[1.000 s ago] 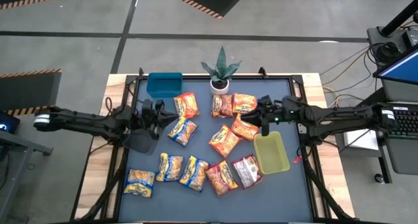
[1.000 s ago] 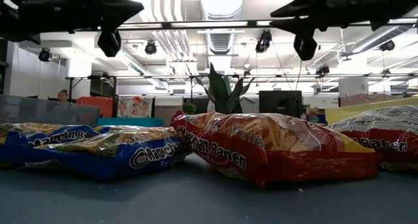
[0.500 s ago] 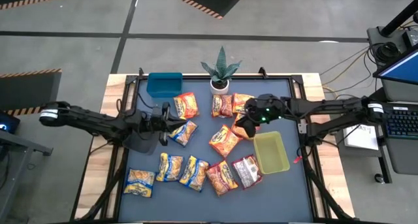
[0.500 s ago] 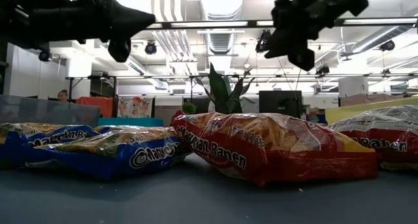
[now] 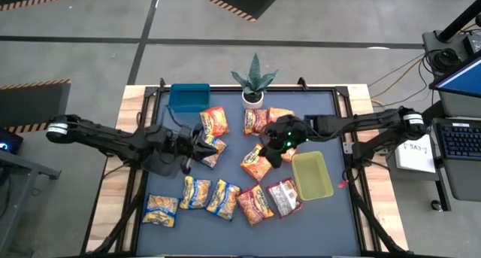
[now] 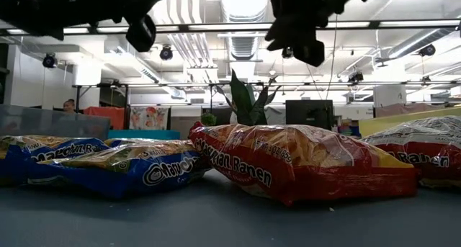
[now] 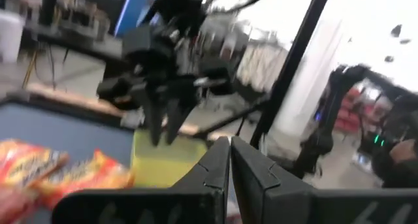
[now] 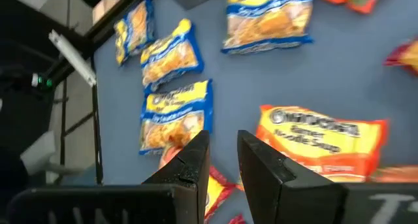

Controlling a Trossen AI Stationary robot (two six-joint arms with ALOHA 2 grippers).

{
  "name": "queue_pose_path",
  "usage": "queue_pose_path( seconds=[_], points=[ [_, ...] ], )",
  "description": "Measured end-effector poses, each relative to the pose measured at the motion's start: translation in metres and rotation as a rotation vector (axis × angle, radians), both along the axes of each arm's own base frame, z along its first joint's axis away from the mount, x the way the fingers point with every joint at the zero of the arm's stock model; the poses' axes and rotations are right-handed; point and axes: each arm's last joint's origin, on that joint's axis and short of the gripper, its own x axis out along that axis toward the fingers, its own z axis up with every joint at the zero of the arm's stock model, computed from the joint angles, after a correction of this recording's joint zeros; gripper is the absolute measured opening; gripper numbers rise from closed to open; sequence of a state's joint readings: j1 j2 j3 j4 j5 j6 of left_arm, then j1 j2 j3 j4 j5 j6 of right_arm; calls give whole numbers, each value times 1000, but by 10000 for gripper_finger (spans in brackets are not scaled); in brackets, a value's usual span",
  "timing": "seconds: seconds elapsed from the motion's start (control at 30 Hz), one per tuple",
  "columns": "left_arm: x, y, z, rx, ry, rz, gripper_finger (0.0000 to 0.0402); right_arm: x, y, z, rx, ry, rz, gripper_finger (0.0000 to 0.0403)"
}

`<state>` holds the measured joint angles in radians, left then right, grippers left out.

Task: Sort Maruchan noodles
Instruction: Put the red noodle pack into the yellow bin

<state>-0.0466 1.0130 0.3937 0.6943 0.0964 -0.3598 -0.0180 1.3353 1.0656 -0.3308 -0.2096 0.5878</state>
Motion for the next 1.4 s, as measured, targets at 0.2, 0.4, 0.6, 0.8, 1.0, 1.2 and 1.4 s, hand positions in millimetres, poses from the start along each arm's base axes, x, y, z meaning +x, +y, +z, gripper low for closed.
queue_pose_path(
  seconds=[0.2,0.4,0.6,0.8,1.0,1.2,1.4],
  points=[
    [13,-1,6,25,314,18,0,20,11,-11,-26,38,56,68],
    [19,-1,4,77,573,12,0,34,8,-38,-64,122,87,68],
    [32,-2,-7,144,652,-6,0,26,-3,-67,-59,334,68,68],
    [57,-3,-19,220,579,-21,0,18,-20,-77,-47,413,22,68],
    [75,-4,-35,265,550,-29,0,21,-23,-85,-77,410,48,68],
    [83,-5,-40,274,563,-33,0,34,-21,-109,-87,421,65,68],
    [83,-5,-39,274,556,-32,0,57,-25,-117,-126,256,3,68]
  ],
)
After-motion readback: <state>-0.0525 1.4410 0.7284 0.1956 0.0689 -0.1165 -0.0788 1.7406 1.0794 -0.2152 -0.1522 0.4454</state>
